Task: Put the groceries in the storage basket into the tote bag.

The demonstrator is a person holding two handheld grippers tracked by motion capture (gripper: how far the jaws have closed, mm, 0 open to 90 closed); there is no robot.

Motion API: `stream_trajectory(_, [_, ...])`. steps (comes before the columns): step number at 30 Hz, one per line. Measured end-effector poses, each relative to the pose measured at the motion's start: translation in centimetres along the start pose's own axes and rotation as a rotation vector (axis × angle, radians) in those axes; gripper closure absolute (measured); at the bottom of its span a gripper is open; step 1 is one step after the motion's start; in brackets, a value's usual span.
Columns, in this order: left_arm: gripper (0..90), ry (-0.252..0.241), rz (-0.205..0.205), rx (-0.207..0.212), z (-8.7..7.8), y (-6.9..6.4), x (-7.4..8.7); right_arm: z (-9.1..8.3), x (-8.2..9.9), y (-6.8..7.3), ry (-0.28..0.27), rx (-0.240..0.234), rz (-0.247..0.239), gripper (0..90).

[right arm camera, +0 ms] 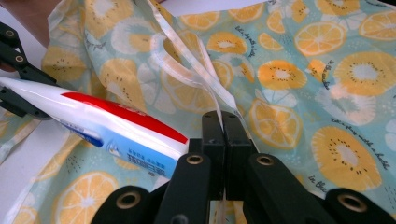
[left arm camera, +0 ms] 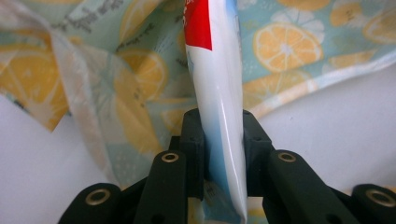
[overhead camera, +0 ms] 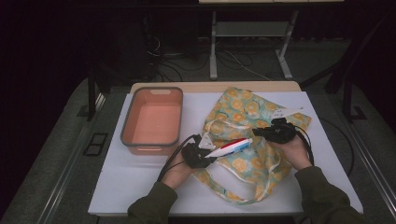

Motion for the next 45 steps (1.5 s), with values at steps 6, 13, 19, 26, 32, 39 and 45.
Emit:
stream_trajectory(6, [76.5, -0.001, 0.012, -0.011, 0.6, -0.2, -1.0, -0.3, -0.6, 0.6, -0.028, -0.012, -0.011, 89.6])
stream_trajectory(13, [77.0, -0.013, 0.008, -0.012, 1.6, -0.2, -2.4, -0.9, -1.9, 1.7, -0.073, -0.041, -0.020, 89.6])
stream_trajectory(19, [77.2, -0.025, -0.006, -0.030, 2.4, 0.2, -3.4, -1.1, -2.3, 2.1, -0.086, -0.051, -0.031, 89.6])
stream_trajectory(26, [77.4, -0.052, -0.038, -0.046, 4.2, 0.4, -5.2, -1.0, -2.5, 2.5, -0.090, -0.060, -0.040, 89.6])
stream_trajectory(32, [77.3, -0.071, -0.078, -0.059, 6.1, 0.6, -6.9, -1.1, -2.6, 2.5, -0.092, -0.062, -0.041, 89.6])
stream_trajectory(39, [76.5, -0.088, -0.123, -0.062, 7.7, 1.1, -8.1, -1.2, -2.6, 2.3, -0.097, -0.057, -0.039, 89.6])
stream_trajectory(45, [72.2, -0.119, -0.142, -0.032, 7.4, 1.3, -8.0, -1.3, -2.5, 2.1, -0.097, -0.055, -0.035, 89.6])
Point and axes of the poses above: each handheld gripper's, and its own axes: z roughly forward along the jaws, x roughly out of its underside, y roughly to its left, the point moved 10 cm from there along z, roughly forward along the jaws, and after that the axes turned 2 degrees about x, right-handed, at the moved point
